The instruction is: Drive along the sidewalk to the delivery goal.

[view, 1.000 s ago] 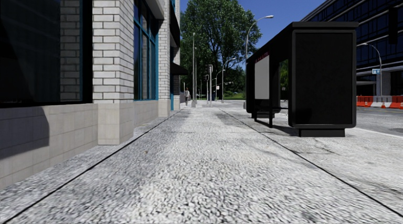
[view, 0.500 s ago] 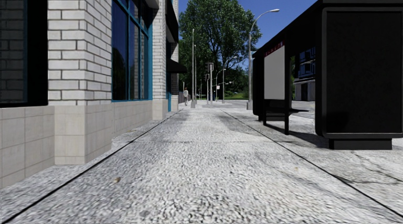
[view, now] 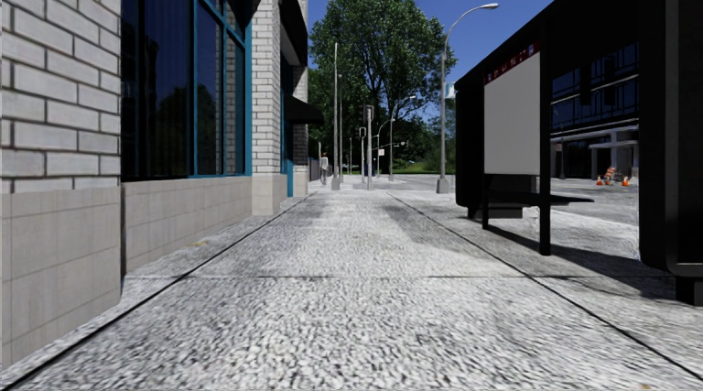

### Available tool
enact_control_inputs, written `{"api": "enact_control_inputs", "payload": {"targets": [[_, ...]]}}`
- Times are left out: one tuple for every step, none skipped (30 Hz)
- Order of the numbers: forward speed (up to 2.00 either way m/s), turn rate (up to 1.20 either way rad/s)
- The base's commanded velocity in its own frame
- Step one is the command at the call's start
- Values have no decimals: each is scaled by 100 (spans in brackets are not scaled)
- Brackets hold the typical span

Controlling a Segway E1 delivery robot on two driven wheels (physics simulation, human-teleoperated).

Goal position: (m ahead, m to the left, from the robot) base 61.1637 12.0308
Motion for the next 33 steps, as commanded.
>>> {"api": "enact_control_inputs", "payload": {"targets": [[200,0],[200,0],[200,0],[200,0],[200,0],[200,0],[200,0],[200,0],[200,0],[200,0],[200,0],[200,0],[200,0],[200,0],[200,0],[200,0],[200,0],[200,0],[200,0],[200,0],[200,0],[200,0],[200,0],[200,0],[200,0],[200,0],[200,0],[200,0],[200,0],[200,0],[200,0],[200,0],[200,0]]}}
